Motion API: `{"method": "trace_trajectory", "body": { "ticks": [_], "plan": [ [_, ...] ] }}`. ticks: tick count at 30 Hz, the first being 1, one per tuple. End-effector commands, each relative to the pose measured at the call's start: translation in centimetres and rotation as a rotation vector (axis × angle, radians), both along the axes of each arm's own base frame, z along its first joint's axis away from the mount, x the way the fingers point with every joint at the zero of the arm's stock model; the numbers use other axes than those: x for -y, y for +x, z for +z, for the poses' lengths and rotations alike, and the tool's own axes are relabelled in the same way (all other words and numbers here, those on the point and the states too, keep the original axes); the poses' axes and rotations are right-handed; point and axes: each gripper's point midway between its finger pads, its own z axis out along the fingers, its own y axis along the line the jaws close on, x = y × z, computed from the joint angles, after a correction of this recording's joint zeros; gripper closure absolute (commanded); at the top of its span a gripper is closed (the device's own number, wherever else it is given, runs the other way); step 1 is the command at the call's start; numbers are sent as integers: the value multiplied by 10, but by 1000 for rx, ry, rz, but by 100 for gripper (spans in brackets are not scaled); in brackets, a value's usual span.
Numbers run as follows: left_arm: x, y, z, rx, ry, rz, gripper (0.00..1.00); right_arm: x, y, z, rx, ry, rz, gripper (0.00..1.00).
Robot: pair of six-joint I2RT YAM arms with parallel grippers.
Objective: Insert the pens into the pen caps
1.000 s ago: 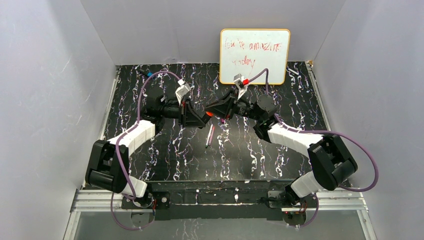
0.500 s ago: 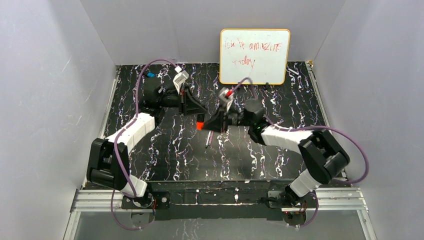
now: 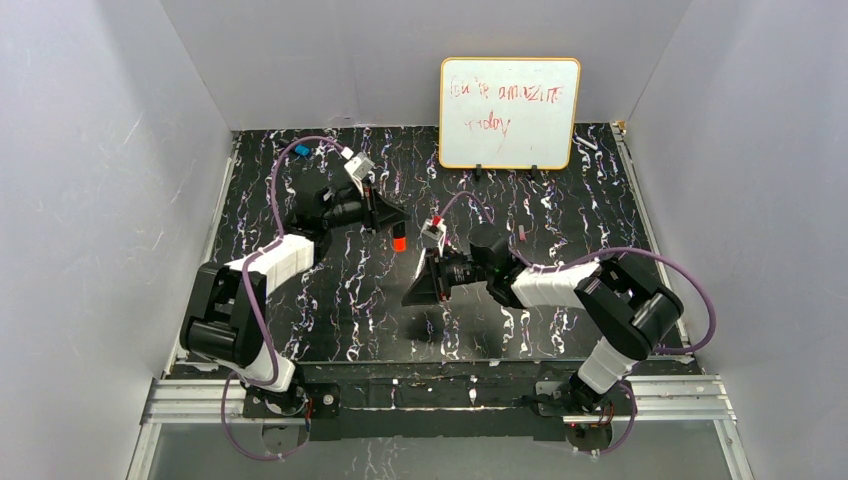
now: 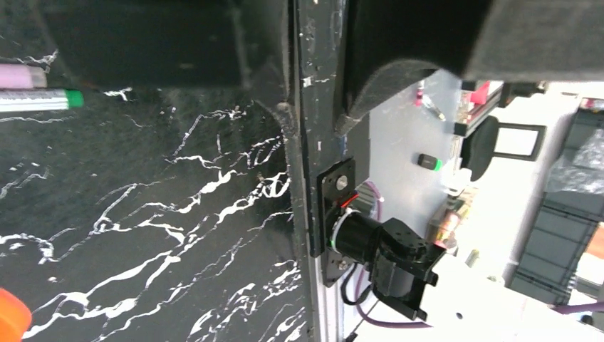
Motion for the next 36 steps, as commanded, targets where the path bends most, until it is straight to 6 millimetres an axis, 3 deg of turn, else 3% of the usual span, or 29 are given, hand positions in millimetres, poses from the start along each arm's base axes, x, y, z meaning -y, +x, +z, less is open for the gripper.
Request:
{"method": "trace_trajectory", "body": {
  "ticks": [1, 5, 9, 15, 23, 36],
  "plan": [
    [-2, 19, 28, 112, 0, 44, 100, 1, 19, 20, 120, 78, -131, 64],
    [1, 23, 44, 105, -34, 21, 100, 9, 37, 17, 206, 63, -258, 60],
    [5, 15, 66, 128, -84, -31, 100, 18, 42, 15, 234, 97, -289, 60],
    [10, -9, 84, 105, -137, -157, 100, 28, 52, 46, 294, 278, -261, 61],
    [10, -26, 95, 95, -160, -215, 100, 13, 73, 82, 396, 419, -160, 61],
    [10, -30, 103, 111, -173, -215, 100, -6, 93, 98, 401, 449, -139, 66]
  ]
}}
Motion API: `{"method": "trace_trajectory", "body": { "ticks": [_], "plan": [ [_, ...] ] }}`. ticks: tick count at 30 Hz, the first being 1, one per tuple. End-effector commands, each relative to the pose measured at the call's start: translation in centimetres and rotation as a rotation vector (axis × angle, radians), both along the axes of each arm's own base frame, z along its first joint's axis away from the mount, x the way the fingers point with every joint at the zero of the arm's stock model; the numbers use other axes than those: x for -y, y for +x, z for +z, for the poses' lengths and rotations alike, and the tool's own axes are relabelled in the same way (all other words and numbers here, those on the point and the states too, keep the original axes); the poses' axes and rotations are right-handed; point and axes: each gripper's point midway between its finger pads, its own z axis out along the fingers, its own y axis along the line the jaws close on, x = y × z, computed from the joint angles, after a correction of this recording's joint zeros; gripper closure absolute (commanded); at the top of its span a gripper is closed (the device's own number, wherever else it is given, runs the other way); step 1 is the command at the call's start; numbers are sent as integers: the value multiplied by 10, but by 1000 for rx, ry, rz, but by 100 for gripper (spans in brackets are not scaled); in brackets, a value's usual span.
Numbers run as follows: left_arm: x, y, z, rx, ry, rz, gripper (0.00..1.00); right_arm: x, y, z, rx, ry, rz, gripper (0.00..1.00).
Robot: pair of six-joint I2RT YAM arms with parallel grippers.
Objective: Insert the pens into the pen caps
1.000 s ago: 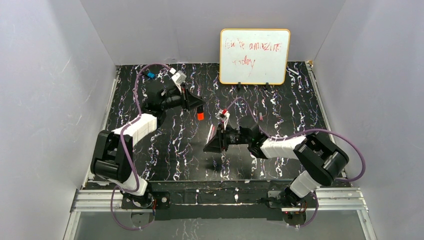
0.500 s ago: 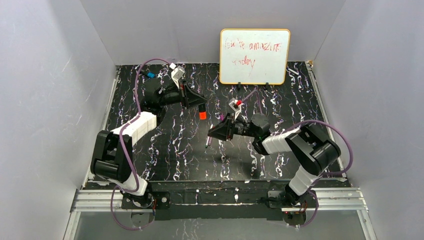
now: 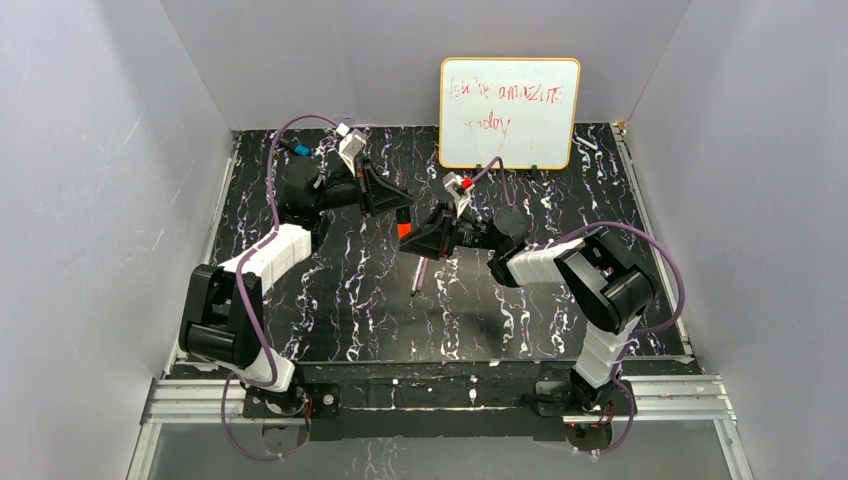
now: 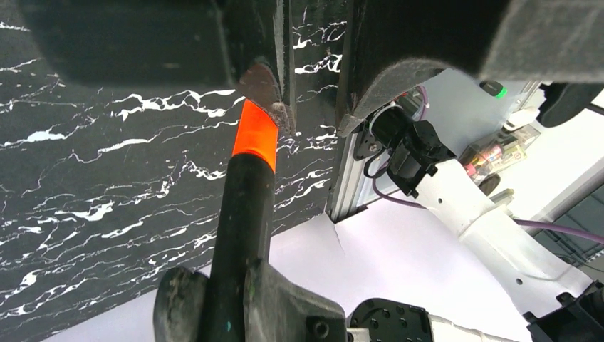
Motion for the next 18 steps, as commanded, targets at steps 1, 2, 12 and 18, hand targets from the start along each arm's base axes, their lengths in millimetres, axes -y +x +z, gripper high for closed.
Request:
{"method": "trace_trajectory", "body": {
  "ticks": [1, 2, 12, 18],
  "plan": [
    [-1, -11, 26, 80, -23, -29, 100, -3, 2, 23, 88, 62, 11, 66],
    [-1, -12, 27, 78, -24, -29, 100, -3, 3, 22, 86, 62, 8, 66],
    [-1, -14, 31, 83, -31, -32, 100, -8, 10, 24, 84, 65, 7, 78],
    [0, -15, 29, 78, -31, -36, 100, -11, 13, 26, 82, 68, 16, 99]
  ]
}}
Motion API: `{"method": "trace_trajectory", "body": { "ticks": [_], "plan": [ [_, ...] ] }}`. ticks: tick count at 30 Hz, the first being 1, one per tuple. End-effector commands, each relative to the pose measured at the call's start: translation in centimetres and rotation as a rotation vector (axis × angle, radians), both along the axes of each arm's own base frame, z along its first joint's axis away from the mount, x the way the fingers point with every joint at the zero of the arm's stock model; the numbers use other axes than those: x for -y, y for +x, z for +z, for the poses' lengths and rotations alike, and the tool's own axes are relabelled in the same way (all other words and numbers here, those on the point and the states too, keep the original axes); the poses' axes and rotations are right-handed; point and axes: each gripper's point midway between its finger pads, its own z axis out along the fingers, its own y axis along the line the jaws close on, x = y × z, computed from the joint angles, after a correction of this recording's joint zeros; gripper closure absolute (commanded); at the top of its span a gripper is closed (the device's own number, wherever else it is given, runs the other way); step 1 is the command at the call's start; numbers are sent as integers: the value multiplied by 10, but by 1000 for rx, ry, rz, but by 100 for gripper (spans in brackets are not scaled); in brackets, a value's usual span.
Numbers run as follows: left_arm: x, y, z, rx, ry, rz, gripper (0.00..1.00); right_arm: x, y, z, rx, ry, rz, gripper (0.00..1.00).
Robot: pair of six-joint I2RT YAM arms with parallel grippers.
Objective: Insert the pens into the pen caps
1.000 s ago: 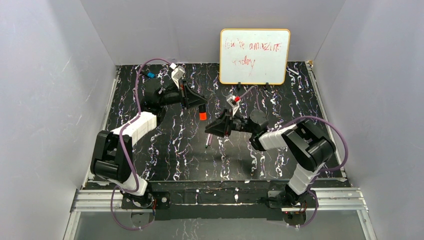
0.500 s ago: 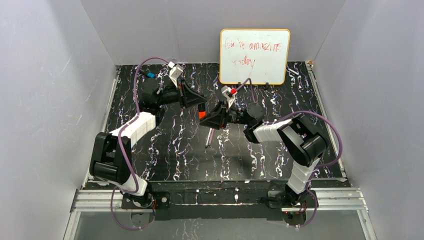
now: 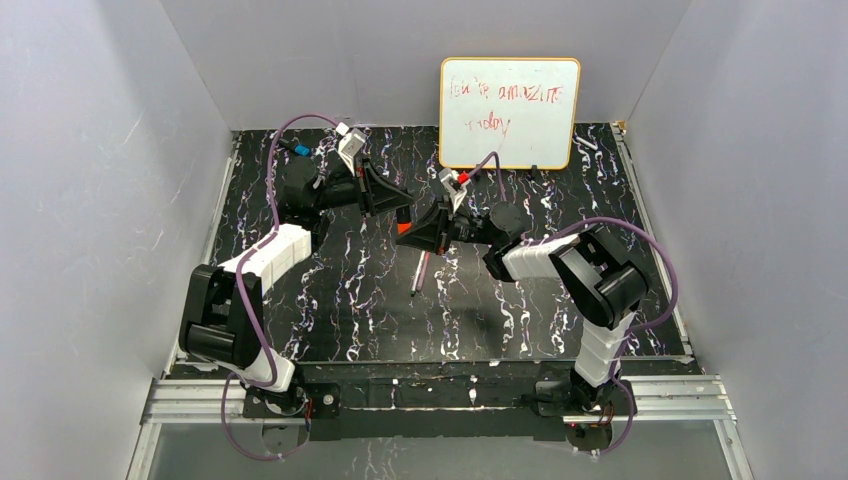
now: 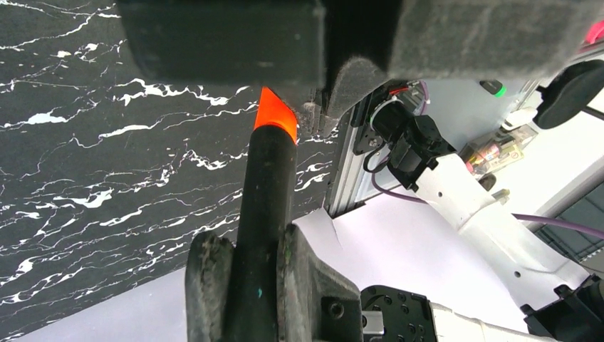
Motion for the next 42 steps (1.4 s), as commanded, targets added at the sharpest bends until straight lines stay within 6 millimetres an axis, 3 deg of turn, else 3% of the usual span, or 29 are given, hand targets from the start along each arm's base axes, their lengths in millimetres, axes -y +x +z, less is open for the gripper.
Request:
{"method": "trace_trajectory", "body": {
  "ticks": [1, 7, 19, 30, 32, 34, 42],
  "plan": [
    [-1, -13, 24, 82, -20, -32, 100, -4, 6, 19, 69, 52, -2, 99],
    [-1, -17, 19, 70, -18, -34, 100, -4, 7, 19, 59, 52, -1, 99],
    [-3, -38, -3, 24, -3, -48, 100, 2, 22, 39, 77, 39, -12, 99],
    [-3, -35, -5, 20, -2, -39, 100, 6, 20, 42, 73, 4, 25, 98],
    [-2, -33, -2, 26, -4, -38, 100, 6, 18, 36, 59, -3, 37, 77],
    [-1, -29, 3, 37, -8, -35, 100, 8, 17, 32, 48, -2, 31, 65],
    [1, -21, 19, 64, -22, -29, 100, 11, 11, 22, 12, -4, 25, 56]
  ]
}}
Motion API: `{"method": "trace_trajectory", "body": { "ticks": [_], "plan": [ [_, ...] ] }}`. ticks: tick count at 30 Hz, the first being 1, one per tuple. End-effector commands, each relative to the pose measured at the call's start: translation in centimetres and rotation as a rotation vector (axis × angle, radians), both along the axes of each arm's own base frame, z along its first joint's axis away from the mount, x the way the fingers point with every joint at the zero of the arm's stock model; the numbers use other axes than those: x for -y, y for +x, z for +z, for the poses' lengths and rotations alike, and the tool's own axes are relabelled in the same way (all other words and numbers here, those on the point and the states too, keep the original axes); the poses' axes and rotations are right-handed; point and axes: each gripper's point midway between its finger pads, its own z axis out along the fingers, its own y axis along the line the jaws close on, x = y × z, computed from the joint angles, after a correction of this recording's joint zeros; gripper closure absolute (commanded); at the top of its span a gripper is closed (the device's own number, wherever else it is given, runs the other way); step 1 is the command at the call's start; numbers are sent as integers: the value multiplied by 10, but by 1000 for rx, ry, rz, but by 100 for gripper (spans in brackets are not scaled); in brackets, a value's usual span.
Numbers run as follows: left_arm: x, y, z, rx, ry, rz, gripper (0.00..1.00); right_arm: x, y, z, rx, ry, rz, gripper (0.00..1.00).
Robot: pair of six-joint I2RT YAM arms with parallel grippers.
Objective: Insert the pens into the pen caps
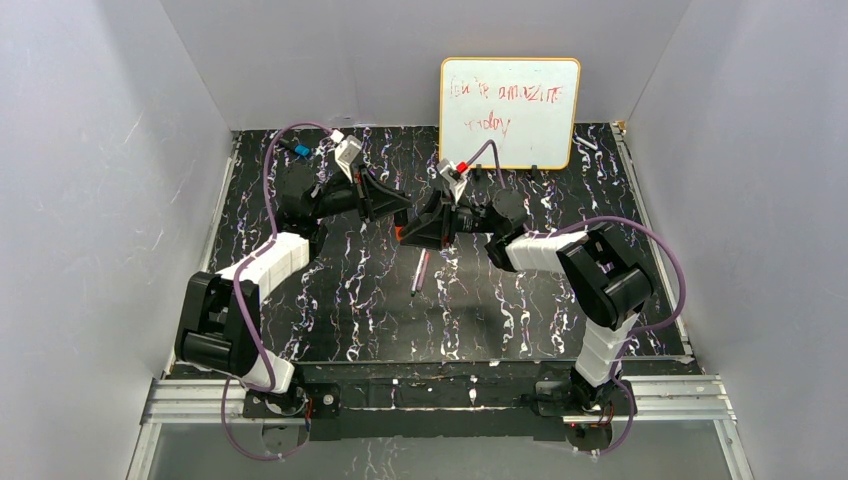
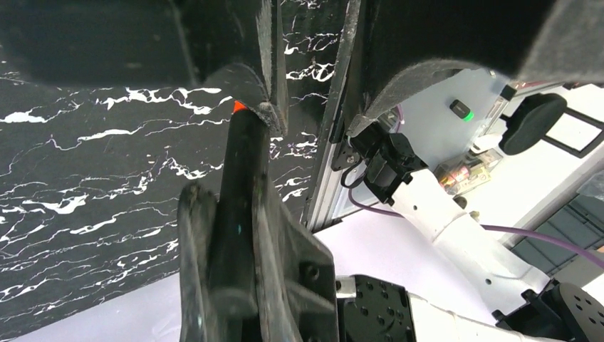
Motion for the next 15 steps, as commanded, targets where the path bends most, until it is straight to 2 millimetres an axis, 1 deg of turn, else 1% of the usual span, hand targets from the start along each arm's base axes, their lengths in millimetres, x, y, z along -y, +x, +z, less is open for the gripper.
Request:
{"method": "trace_trajectory", "body": {
  "ticks": [1, 4, 7, 10, 11, 12, 15],
  "plan": [
    [6, -15, 31, 71, -23, -81, 100, 3, 9, 7, 18, 30, -62, 55],
    [6, -14, 35, 73, -26, -80, 100, 2, 9, 4, 13, 31, -67, 54],
    [6, -15, 40, 77, -30, -84, 100, 3, 13, 1, 3, 40, -106, 53],
    [6, -17, 42, 80, -32, -88, 100, 5, 15, 1, 8, 50, -138, 50],
    [6, -18, 43, 83, -33, -89, 100, 5, 16, 0, 3, 44, -148, 42],
    [5, -18, 43, 85, -33, -90, 100, 6, 17, -2, 4, 35, -163, 37],
    [5, -17, 45, 88, -33, -90, 100, 13, 23, -9, 28, -8, -240, 31]
  ]
}}
